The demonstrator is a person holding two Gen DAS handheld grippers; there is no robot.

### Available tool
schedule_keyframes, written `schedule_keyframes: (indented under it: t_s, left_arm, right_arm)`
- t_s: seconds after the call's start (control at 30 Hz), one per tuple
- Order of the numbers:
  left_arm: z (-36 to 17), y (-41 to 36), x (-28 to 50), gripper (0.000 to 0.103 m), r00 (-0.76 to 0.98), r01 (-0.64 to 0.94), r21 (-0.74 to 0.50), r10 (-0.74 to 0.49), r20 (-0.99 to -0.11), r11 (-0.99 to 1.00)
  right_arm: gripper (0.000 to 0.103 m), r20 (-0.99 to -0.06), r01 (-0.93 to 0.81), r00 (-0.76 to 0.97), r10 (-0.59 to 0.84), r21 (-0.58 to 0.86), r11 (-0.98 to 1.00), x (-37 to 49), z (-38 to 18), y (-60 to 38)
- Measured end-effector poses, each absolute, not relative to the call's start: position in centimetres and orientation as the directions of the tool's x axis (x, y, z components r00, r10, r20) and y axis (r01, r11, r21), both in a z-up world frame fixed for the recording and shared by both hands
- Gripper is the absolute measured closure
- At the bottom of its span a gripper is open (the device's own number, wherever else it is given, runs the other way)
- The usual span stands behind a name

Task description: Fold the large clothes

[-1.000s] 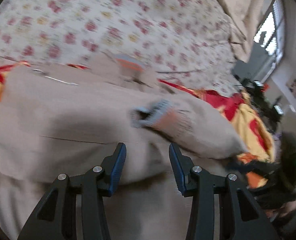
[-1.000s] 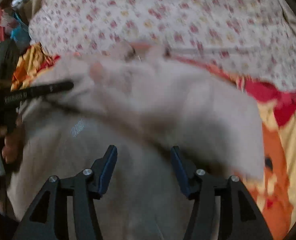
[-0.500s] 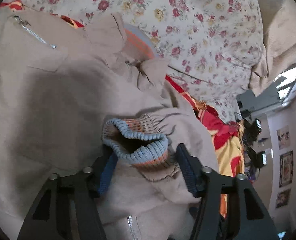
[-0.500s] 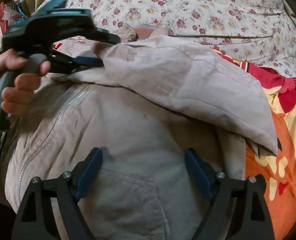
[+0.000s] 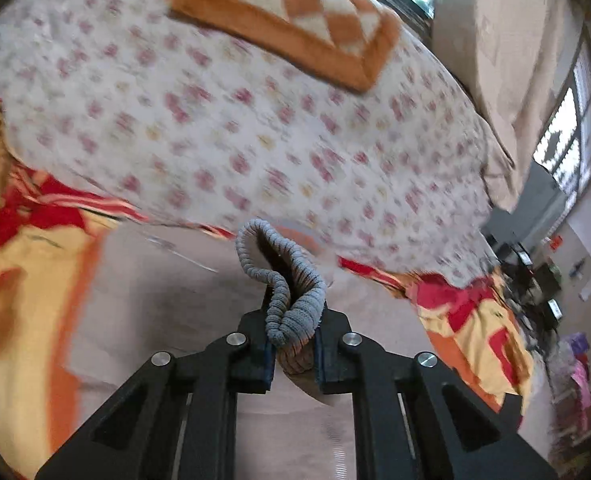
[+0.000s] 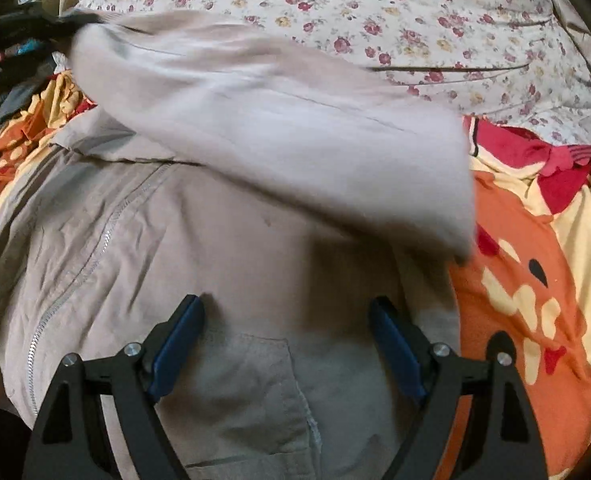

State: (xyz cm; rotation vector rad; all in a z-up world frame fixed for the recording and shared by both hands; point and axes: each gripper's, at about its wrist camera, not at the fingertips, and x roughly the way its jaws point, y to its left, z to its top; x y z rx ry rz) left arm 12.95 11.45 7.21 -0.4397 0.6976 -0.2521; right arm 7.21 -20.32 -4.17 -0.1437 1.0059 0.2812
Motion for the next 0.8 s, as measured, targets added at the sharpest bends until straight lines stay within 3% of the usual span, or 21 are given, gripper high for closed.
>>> schedule_keyframes:
  t_s: [0.13, 0.27, 0.37, 0.53, 0.63, 0.8]
  left_arm:
    - [5.7, 15.2, 12.8, 0.101, 0.744, 0.007, -0.382, -0.26, -0.615, 0.924]
    - [0.0, 16.2, 14.4, 0.098, 0.652, -0.021, -0.311, -0.223, -0.725, 0.95]
    - [-2.5, 16.8, 14.4, 0.093, 0.625, -0.028, -0.259, -0.185, -0.759, 0.965]
    - [-1.4, 18.9, 12.5, 0.086, 0.693, -0.069, -0.354, -0.21, -0.689, 0.933]
    - [0.2, 19.6, 11.3, 0.085, 0.77, -0.115, -0.326, -0.123, -0.627, 0.938]
    - [1.2, 19.6, 10.6, 0.085, 0.827, -0.161, -0.306, -0.041, -0.561, 0.938]
  right_arm:
    - [0.015, -0.846, -0.293, 0.506, 0.169, 0.016, 0.956, 7.0, -4.2, -20.4]
    - [0.013, -0.842, -0.292, 0.514, 0.164, 0.008, 0.957, 6.8, -4.3, -20.4]
    - [0.012, -0.842, -0.292, 0.515, 0.162, 0.005, 0.956, 6.8, -4.2, -20.5]
    - [0.015, -0.861, -0.297, 0.476, 0.179, 0.034, 0.954, 7.1, -3.6, -20.8]
    - [0.041, -0.814, -0.295, 0.51, 0.279, 0.139, 0.945, 7.0, -1.3, -22.5]
    - [0.04, -0.685, -0.12, 0.696, 0.217, 0.187, 0.975, 7.2, 2.2, -28.1]
